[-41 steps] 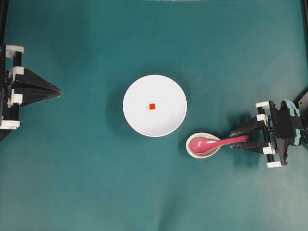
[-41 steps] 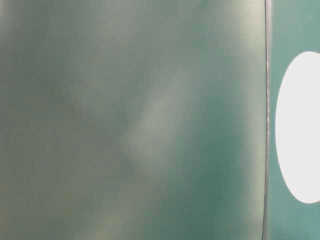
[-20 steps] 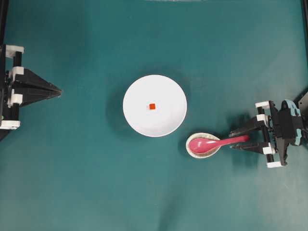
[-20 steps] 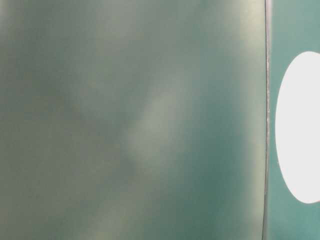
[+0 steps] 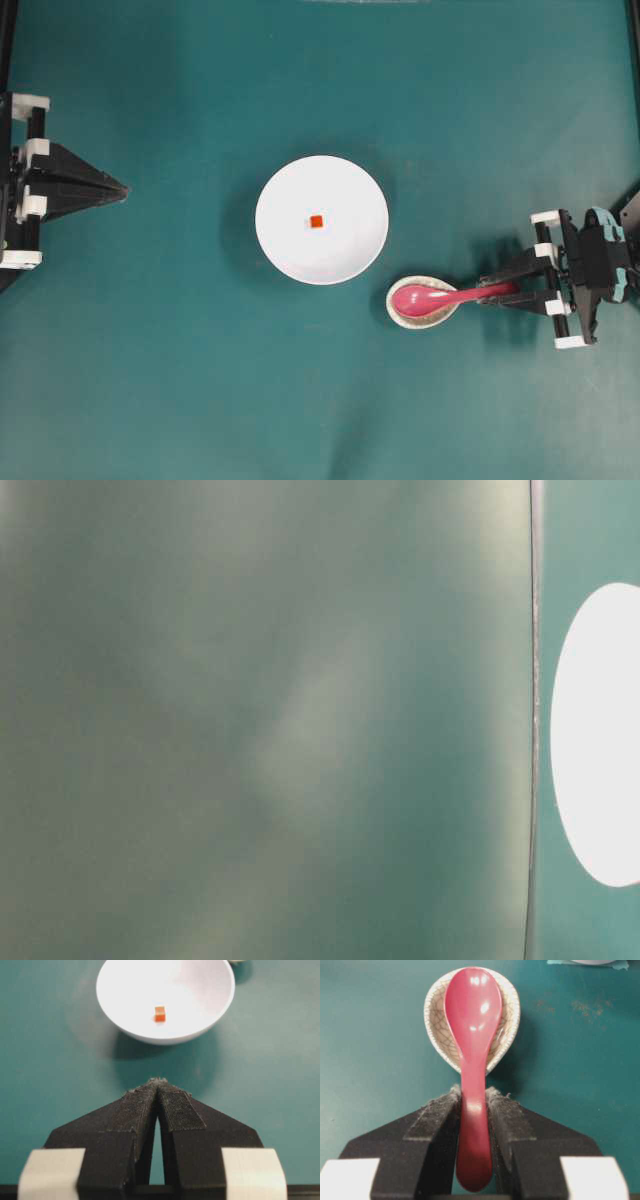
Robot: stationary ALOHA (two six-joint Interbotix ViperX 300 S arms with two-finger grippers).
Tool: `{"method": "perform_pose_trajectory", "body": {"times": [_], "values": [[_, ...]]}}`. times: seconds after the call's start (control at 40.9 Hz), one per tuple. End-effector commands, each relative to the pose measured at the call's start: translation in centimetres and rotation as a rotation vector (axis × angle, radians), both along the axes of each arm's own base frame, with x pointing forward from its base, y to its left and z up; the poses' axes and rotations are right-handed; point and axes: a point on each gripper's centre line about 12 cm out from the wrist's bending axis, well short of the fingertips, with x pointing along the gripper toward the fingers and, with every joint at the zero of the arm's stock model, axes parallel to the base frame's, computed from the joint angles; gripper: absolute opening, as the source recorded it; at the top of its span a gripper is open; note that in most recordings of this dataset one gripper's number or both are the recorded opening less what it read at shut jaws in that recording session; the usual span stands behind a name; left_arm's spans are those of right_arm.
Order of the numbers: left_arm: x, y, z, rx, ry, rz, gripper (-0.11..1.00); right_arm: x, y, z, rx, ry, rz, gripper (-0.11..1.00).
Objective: Grip the spoon and scoop the red block from the bowl with right arm.
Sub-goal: 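Close the right gripper on the end of the pink spoon handle, then lift the pink spoon out of the spoon rest with the right gripper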
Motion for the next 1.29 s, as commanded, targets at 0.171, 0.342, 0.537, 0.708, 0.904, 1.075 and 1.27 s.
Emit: {"method": "perform_pose_trajectory", "body": {"times": [0.171,0.342,0.537,0.708,0.904,1.075,1.27], "values": [[0.3,0.1,0.6,0.004,-0.012,0.002,0.00,0.3,0.2,0.3,0.006,-0.020,0.005,0.25],[0.3,0.1,0.6,0.005,-0.007,0.002,0.00,0.3,0.2,0.4,0.007,-0.026,0.005,0.25],[0.2,0.1,0.5,0.005,-0.004,0.002,0.00,0.2,0.2,0.9,0.016,-0.045,0.003,0.25],[0.2,0.1,0.4,0.004,0.011,0.002,0.00,0.0,0.1,1.7,0.029,-0.071,0.002,0.25],[0.2,0.1,0.3,0.004,0.013,0.002,0.00,0.1,0.2,2.5,0.032,-0.070,0.007,0.25],[0.2,0.1,0.3,0.004,0.019,0.003,0.00,0.4,0.2,3.3,0.036,-0.061,0.006,0.25],[0.1,0.1,0.2,0.003,0.023,0.003,0.00,0.8,-0.3,4.7,0.043,-0.065,-0.013,0.25]]}}
